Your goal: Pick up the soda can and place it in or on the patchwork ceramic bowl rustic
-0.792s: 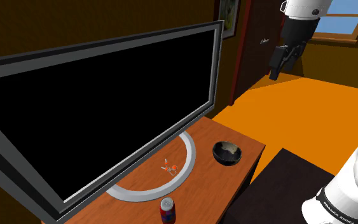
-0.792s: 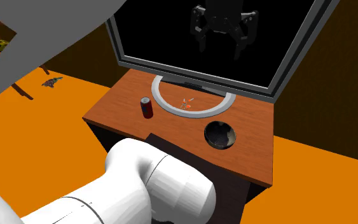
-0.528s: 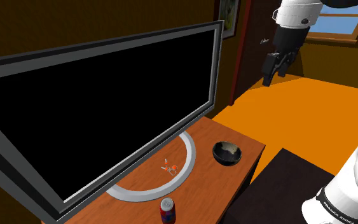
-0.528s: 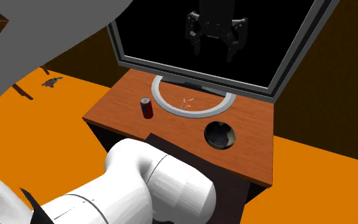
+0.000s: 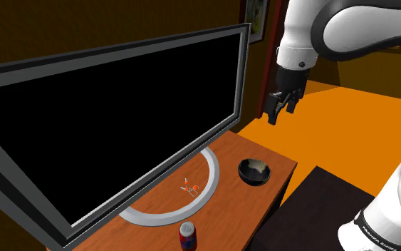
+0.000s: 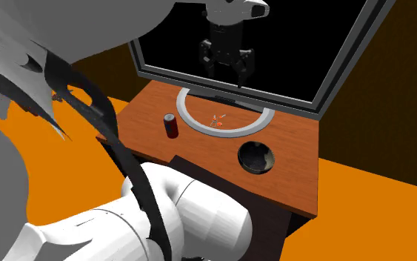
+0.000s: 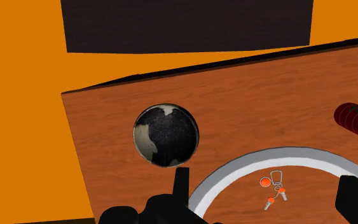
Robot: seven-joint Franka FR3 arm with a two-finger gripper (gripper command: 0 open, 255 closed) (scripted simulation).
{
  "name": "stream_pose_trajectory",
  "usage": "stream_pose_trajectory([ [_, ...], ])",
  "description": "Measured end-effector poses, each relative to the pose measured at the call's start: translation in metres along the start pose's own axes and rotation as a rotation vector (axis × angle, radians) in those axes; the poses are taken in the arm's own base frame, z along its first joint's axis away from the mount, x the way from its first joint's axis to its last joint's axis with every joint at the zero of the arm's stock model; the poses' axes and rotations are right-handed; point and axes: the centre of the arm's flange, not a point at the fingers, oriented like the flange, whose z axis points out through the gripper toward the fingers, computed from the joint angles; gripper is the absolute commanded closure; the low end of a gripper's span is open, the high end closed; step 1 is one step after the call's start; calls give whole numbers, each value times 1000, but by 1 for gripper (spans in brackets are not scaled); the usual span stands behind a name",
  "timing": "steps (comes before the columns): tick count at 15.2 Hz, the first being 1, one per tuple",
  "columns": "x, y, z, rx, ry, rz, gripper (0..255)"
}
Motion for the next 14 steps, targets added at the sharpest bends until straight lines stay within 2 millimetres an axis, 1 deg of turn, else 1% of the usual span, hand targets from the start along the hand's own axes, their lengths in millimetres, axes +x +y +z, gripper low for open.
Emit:
stream_pose_trajectory([
  [3, 4, -28, 28, 5, -12, 3, 0],
  [5, 14, -46, 46, 9, -20, 5, 0],
  [8, 19, -71, 76, 14, -33, 8, 0],
  [10, 28, -91, 93, 17, -40, 10, 0],
  [11, 31, -98, 105, 19, -45, 11, 0],
  [14, 40, -123, 129, 24, -56, 13, 0],
])
